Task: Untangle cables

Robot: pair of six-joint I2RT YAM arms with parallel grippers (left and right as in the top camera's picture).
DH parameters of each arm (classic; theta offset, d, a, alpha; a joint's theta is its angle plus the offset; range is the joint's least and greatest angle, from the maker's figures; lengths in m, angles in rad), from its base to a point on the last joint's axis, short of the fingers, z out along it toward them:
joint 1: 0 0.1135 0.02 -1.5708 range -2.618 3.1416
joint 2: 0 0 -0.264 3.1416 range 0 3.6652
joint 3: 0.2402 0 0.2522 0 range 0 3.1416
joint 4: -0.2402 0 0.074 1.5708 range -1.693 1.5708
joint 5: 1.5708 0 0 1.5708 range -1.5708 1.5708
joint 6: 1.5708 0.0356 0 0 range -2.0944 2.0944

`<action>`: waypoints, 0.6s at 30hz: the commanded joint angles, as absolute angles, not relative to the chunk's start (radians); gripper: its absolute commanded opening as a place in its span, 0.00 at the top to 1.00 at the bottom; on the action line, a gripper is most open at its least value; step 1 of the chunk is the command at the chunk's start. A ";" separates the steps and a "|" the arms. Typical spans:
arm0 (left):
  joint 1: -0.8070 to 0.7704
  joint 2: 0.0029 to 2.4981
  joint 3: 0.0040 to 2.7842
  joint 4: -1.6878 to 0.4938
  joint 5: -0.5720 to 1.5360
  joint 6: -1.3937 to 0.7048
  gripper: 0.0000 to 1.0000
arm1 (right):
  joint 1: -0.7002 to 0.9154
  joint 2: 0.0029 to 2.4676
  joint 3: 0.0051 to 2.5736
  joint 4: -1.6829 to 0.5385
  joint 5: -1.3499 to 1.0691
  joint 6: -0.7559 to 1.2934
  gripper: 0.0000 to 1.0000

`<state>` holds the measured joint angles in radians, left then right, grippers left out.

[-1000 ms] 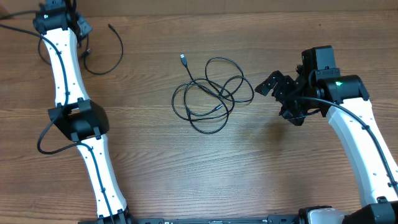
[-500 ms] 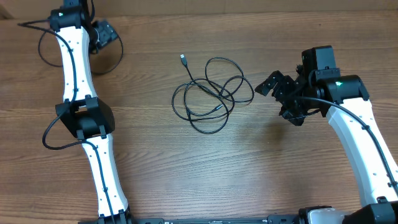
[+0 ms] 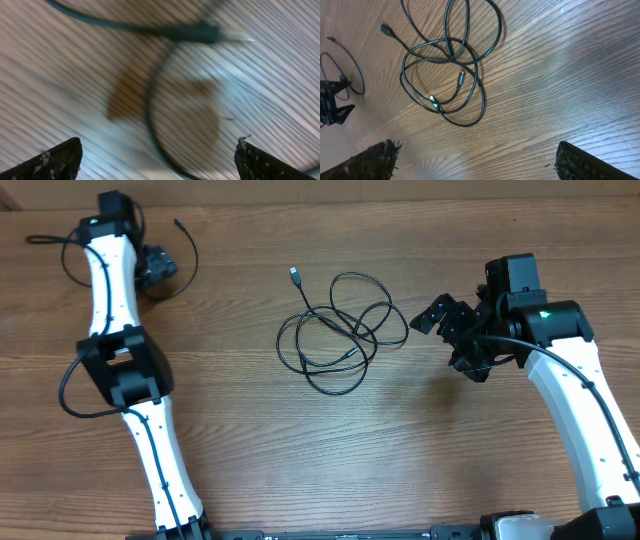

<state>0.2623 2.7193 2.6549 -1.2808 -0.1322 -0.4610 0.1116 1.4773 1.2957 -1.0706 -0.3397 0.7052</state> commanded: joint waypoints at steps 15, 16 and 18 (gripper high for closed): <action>0.313 2.768 2.637 -1.230 0.102 -0.329 0.47 | 0.110 1.468 1.309 -1.068 -0.333 0.698 0.00; 0.306 2.775 2.637 -1.230 0.102 -0.329 0.47 | 0.110 1.468 1.309 -1.068 -0.333 0.698 0.00; 0.294 2.796 2.637 -1.231 0.097 -0.329 0.42 | 0.110 1.468 1.309 -1.068 -0.333 0.698 0.00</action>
<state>0.3214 2.7403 2.6484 -1.2301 0.0467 -0.3470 0.1120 1.4773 1.2957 -1.0702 -0.3393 0.7055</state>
